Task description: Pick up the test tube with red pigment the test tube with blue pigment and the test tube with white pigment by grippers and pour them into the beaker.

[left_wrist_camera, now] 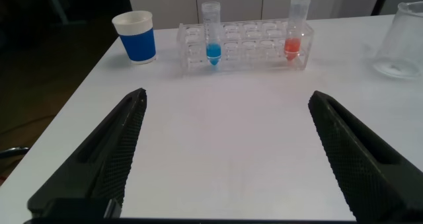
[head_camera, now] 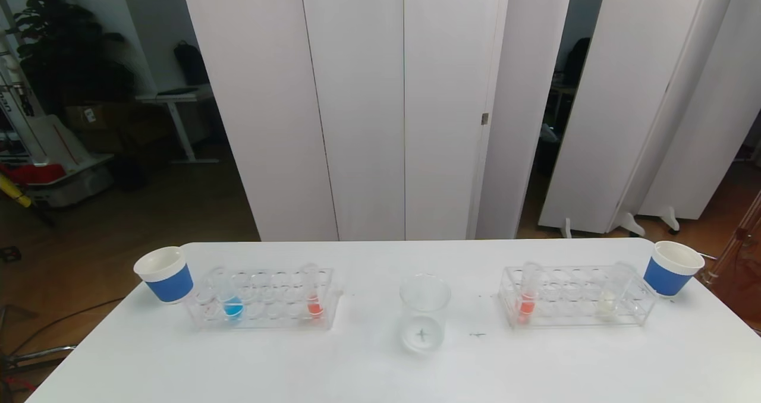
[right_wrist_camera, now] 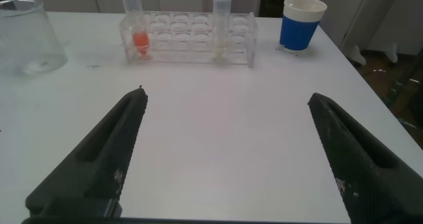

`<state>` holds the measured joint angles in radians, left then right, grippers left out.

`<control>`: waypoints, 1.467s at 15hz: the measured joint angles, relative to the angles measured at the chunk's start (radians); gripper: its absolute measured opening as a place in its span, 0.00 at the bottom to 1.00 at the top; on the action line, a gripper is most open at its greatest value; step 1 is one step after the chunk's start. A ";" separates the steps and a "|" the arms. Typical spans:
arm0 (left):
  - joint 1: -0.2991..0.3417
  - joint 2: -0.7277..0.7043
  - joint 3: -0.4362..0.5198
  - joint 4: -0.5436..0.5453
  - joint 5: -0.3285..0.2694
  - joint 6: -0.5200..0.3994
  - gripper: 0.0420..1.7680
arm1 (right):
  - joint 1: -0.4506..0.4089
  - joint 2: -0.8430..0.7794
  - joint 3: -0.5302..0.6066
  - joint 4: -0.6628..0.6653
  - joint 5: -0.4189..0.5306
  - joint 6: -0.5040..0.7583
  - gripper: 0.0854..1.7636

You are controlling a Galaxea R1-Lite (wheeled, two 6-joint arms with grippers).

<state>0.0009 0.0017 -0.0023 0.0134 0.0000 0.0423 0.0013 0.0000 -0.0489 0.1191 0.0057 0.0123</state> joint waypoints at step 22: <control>0.000 0.000 0.000 0.000 0.000 0.000 0.99 | 0.000 0.000 0.000 0.000 0.000 0.000 0.99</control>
<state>0.0009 0.0017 -0.0028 0.0138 0.0000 0.0423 0.0013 0.0000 -0.0489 0.1196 0.0057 0.0123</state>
